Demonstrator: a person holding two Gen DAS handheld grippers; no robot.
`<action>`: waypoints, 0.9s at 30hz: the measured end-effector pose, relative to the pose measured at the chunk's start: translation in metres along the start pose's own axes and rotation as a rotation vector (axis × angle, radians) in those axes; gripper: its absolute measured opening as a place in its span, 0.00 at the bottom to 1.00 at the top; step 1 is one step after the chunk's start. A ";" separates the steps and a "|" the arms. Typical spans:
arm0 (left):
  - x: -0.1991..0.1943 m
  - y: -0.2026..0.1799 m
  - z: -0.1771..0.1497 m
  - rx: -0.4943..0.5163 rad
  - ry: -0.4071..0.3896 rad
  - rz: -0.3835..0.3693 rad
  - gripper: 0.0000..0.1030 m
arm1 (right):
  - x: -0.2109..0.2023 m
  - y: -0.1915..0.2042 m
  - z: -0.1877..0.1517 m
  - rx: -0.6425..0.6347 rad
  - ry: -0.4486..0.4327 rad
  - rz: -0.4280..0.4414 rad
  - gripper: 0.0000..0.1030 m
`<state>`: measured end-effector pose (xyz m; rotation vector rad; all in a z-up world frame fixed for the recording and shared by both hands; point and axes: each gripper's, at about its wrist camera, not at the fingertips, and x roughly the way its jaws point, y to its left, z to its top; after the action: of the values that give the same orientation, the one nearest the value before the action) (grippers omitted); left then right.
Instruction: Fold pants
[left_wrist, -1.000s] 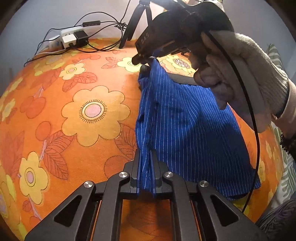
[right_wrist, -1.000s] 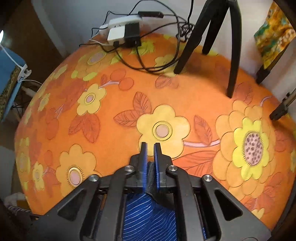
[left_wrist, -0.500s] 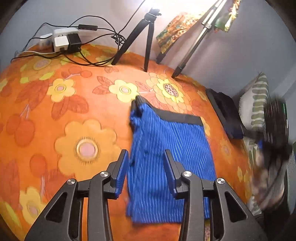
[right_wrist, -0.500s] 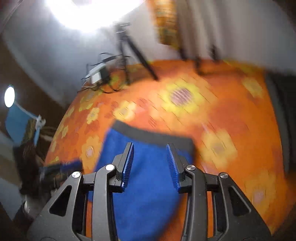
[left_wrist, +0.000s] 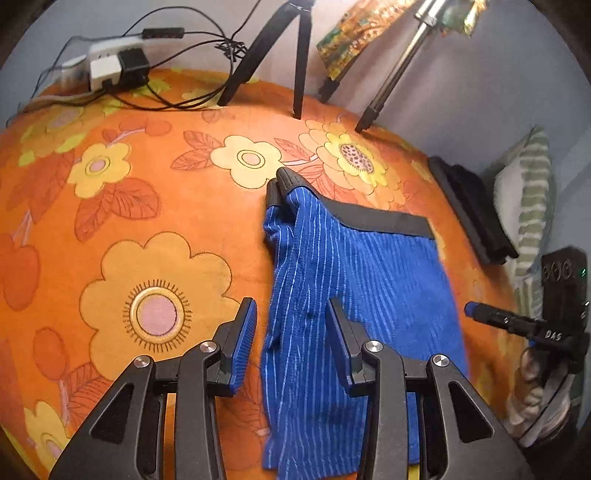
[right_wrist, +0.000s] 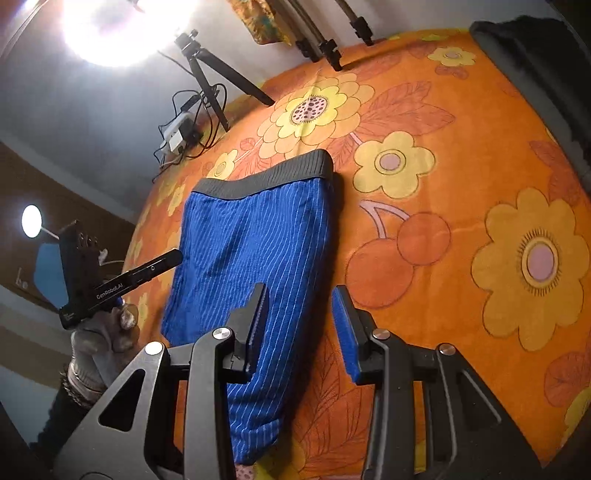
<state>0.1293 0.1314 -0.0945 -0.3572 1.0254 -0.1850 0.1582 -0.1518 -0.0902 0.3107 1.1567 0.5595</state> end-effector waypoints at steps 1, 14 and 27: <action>0.001 0.000 0.000 0.012 0.002 0.013 0.36 | 0.002 -0.001 0.000 0.001 0.005 0.002 0.37; 0.017 -0.026 -0.007 0.237 -0.007 0.159 0.17 | 0.018 0.005 -0.007 -0.066 0.018 -0.037 0.37; 0.018 -0.027 -0.006 0.174 -0.010 0.122 0.04 | 0.023 0.008 -0.013 -0.092 0.027 0.020 0.23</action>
<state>0.1331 0.0994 -0.1014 -0.1372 1.0096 -0.1605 0.1505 -0.1328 -0.1089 0.2367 1.1513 0.6338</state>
